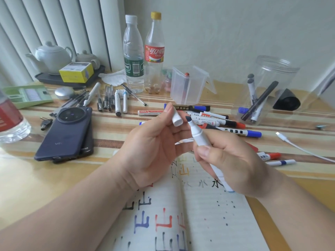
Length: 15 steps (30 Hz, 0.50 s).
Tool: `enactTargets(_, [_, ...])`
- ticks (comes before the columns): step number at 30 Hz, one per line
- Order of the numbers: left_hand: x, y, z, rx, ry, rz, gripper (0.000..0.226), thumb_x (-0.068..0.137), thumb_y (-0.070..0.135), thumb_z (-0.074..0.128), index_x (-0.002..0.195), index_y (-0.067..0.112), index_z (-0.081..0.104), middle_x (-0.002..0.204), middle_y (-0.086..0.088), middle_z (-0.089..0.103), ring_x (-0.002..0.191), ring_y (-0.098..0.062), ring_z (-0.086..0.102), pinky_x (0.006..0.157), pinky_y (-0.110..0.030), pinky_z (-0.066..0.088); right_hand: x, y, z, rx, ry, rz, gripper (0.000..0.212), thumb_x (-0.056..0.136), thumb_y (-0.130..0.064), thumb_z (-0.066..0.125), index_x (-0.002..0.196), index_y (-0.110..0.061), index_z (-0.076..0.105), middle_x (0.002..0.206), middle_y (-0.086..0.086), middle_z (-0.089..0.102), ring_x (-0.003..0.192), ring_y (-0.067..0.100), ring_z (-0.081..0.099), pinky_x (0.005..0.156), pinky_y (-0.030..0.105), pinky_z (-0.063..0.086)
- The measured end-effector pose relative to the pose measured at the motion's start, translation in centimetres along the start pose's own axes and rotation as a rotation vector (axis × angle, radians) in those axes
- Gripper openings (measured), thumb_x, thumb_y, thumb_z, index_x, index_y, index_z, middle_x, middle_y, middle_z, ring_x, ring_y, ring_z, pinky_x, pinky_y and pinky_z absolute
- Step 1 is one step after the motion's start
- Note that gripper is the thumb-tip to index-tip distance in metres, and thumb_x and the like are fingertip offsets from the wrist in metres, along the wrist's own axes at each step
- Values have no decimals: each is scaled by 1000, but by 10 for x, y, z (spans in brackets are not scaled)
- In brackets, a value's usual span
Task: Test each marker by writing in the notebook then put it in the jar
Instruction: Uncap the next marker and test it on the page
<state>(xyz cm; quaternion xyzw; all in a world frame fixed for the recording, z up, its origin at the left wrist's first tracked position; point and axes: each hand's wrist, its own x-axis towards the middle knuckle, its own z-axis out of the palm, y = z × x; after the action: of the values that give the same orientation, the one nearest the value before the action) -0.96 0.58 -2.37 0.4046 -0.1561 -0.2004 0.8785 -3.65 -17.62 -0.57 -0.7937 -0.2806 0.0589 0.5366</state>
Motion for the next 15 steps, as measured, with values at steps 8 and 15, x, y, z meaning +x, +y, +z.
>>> enactTargets(8, [-2, -1, 3, 75, 23, 47, 36, 99, 42, 44, 97, 14, 68, 91, -6, 65, 88, -21, 62, 76, -39, 51, 2, 3, -1, 111, -46, 197, 42, 95, -35, 46, 77, 1, 59, 47, 10, 48, 41, 16, 42, 47, 23, 36])
enactTargets(15, [-4, -11, 8, 285, 68, 115, 35, 100, 34, 46, 97, 8, 70, 90, -11, 68, 77, -21, 63, 73, -34, 48, 7, 0, 6, 273, -38, 254, 48, 92, -34, 56, 73, 10, 55, 40, 14, 42, 31, 19, 36, 39, 22, 34])
